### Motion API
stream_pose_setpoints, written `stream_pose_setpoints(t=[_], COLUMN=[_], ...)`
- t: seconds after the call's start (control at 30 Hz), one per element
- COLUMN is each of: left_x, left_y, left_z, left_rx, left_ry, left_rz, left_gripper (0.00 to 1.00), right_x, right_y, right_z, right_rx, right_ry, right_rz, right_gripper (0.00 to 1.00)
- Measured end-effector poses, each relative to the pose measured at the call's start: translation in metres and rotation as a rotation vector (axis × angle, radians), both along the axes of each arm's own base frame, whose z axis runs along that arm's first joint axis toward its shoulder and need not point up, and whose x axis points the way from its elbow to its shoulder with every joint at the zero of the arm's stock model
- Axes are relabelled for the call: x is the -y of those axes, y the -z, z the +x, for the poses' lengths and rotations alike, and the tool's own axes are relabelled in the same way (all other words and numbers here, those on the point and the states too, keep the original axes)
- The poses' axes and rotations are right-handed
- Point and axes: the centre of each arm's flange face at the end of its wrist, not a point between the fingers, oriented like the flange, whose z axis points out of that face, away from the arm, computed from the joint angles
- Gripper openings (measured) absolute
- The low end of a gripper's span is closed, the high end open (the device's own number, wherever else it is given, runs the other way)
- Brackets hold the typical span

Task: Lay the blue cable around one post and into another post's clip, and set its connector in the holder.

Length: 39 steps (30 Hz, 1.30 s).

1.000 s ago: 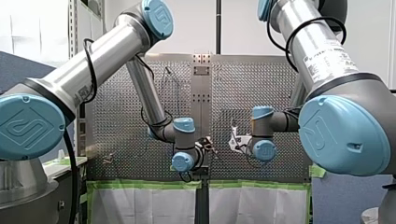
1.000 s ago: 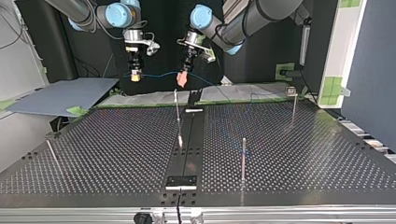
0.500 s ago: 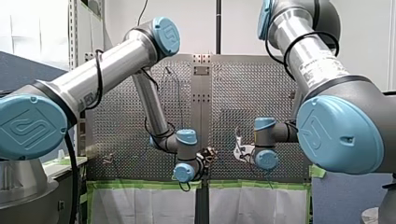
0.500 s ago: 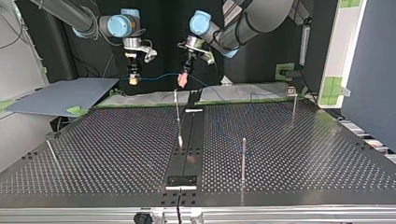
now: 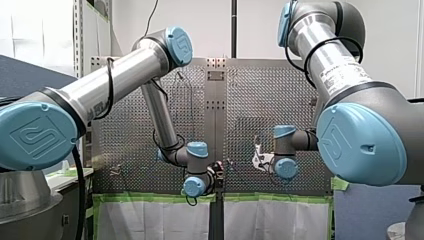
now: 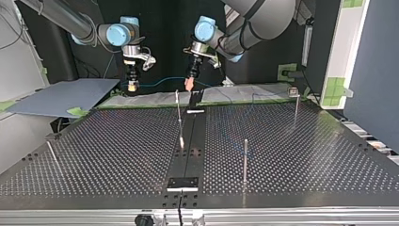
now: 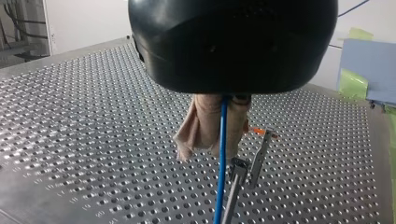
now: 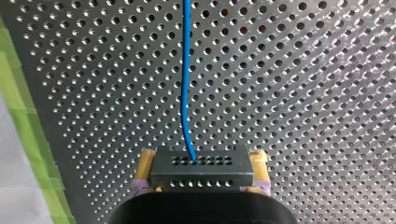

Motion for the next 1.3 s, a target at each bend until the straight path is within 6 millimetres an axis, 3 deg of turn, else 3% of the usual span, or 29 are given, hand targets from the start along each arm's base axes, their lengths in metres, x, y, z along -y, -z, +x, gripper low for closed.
stream_pose_setpoints(t=[0.37,0.87,1.3], left_x=[0.0,-0.01,-0.008], left_y=[0.026,0.02,0.018], left_z=[0.027,0.059,0.066], left_rx=[-0.018,0.02,0.028], left_ry=[-0.024,-0.054,-0.033], left_rz=[0.039,0.043,0.037], left_gripper=[0.0,0.0,0.0], right_x=[0.025,0.034,0.043], right_y=[-0.008,-0.005,-0.003], right_z=[-0.01,-0.033,-0.05], right_rx=[-0.013,-0.047,-0.053], right_ry=[0.031,0.069,0.1], right_rz=[0.014,0.067,0.077], right_gripper=[0.02,0.02,0.02])
